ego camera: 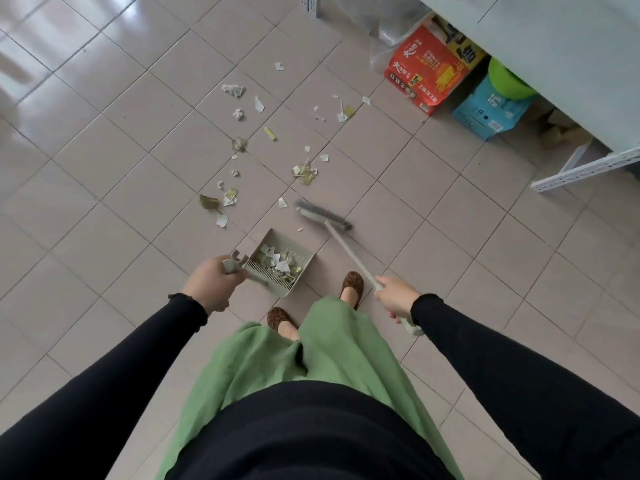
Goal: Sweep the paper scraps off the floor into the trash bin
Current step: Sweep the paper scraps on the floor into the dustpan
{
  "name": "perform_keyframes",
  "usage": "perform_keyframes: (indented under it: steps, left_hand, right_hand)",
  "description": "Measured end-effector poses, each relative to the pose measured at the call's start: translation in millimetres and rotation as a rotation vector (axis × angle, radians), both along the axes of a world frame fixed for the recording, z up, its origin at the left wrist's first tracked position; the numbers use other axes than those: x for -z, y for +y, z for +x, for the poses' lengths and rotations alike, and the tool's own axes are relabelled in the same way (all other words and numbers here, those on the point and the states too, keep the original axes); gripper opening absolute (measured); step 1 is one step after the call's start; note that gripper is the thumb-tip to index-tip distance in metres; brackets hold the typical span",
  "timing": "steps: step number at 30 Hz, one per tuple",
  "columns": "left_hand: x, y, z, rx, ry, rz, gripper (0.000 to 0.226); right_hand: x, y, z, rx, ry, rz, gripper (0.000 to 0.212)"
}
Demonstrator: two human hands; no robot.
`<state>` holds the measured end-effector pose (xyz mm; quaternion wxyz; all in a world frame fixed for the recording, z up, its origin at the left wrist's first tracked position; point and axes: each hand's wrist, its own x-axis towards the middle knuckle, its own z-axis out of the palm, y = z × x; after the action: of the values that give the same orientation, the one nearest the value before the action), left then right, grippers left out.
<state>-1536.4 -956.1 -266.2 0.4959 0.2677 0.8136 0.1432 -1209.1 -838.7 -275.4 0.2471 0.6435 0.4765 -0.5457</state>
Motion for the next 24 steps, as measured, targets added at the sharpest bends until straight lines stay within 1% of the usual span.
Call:
perform_keyframes:
  steps: [2, 4, 7, 9, 11, 14, 18, 21, 22, 24]
  left_hand:
    - [1.3, -0.2, -3.4, -0.006, 0.000, -0.007, 0.014]
    - [2.1, -3.1, -5.3, 0.006, -0.004, -0.010, 0.016]
    - [0.8, -11.0, -7.6, 0.026, 0.010, -0.002, 0.014]
    - [0.4, -16.9, -10.3, 0.017, 0.020, 0.015, 0.011]
    - [1.9, -22.6, -13.8, -0.019, 0.007, 0.035, 0.007]
    - [6.5, -28.7, -23.0, -0.104, -0.019, 0.060, 0.006]
    - [10.5, -23.6, -41.1, -0.181, -0.024, 0.045, 0.014]
    - [10.1, -12.6, -53.0, -0.151, -0.018, 0.036, 0.016]
    - [10.0, -9.4, -56.1, -0.140, -0.015, 0.032, 0.016]
    - [11.8, -5.7, -61.4, -0.134, -0.013, 0.036, 0.017]
  right_hand:
    - [-24.0, -18.6, 10.5, 0.001, 0.035, -0.095, 0.044]
    - [-48.9, -30.9, 25.2, 0.002, 0.061, -0.128, 0.047]
    - [-76.0, -45.1, 38.0, -0.016, 0.095, -0.116, 0.051]
    - [-79.8, -44.7, 38.2, -0.007, 0.101, -0.070, 0.051]
    - [-75.8, -35.7, 27.1, 0.004, 0.102, -0.008, 0.051]
    - [-53.9, -15.1, -14.0, 0.022, 0.109, 0.087, 0.050]
    - [-7.4, 16.4, -87.5, -0.049, 0.094, 0.148, 0.038]
    - [9.5, 22.5, -123.2, -0.161, 0.021, 0.108, 0.025]
    - [11.5, 20.7, -126.9, -0.193, 0.002, 0.074, 0.025]
    - [1.7, 14.9, -121.6, -0.249, 0.012, -0.004, 0.033]
